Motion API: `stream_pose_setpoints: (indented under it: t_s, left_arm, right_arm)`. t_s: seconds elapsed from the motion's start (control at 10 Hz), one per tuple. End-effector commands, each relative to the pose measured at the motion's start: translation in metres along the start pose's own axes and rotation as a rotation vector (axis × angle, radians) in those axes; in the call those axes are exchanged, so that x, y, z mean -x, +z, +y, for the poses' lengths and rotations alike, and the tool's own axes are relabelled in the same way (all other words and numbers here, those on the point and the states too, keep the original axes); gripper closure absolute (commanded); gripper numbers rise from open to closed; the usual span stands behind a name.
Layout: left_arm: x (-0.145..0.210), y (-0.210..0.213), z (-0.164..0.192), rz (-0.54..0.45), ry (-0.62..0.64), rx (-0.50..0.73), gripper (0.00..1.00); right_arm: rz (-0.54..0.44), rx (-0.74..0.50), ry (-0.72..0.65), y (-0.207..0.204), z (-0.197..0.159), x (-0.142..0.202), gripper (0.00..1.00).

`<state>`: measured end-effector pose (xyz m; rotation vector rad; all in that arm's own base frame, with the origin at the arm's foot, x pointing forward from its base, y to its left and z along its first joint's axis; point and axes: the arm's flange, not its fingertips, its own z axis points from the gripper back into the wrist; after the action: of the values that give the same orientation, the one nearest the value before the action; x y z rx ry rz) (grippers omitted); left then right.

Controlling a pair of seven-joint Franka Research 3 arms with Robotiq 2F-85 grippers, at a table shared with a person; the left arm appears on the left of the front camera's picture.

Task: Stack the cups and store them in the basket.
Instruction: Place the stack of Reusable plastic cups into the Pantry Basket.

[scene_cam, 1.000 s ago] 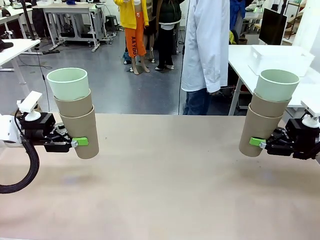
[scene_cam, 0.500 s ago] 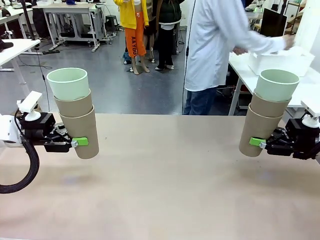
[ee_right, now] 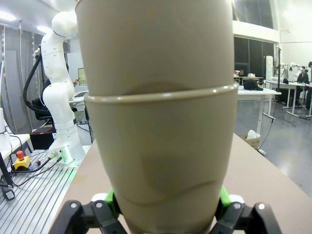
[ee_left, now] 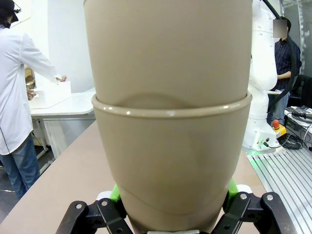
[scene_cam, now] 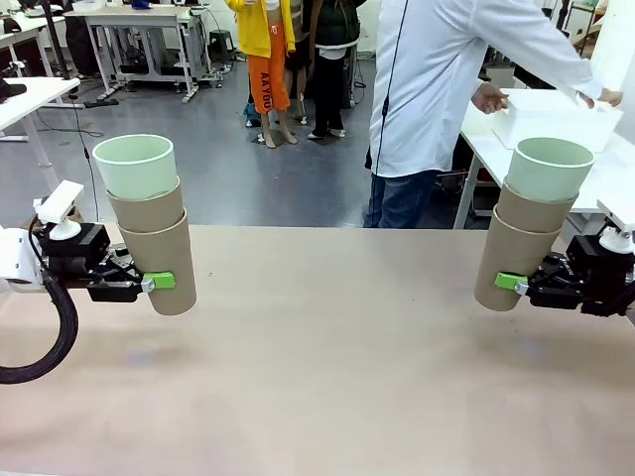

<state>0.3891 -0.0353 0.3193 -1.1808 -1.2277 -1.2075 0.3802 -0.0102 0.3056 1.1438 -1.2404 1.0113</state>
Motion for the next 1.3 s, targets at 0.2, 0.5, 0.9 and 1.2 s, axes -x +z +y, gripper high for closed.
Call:
stream_pose_setpoints:
  t_s: [0.2, 0.5, 0.9, 1.2]
  left_arm:
    - [-0.0038, -0.0001, -0.0003, -0.008, -0.008, 0.001, 0.16]
    - [-0.0038, -0.0001, -0.0003, -0.008, -0.008, 0.001, 0.16]
    - [-0.0038, -0.0001, -0.0003, -0.008, -0.008, 0.001, 0.16]
    - [-0.0038, -0.0001, -0.0003, -0.008, -0.008, 0.001, 0.16]
  right_arm:
    - [-0.001, -0.002, 0.011, -0.0007, 0.0001, -0.004, 0.16]
    - [-0.001, -0.002, 0.011, -0.0007, 0.0001, -0.004, 0.16]
    - [-0.001, -0.002, 0.011, -0.0007, 0.0001, -0.004, 0.16]
    - [-0.001, -0.002, 0.011, -0.0007, 0.0001, -0.004, 0.16]
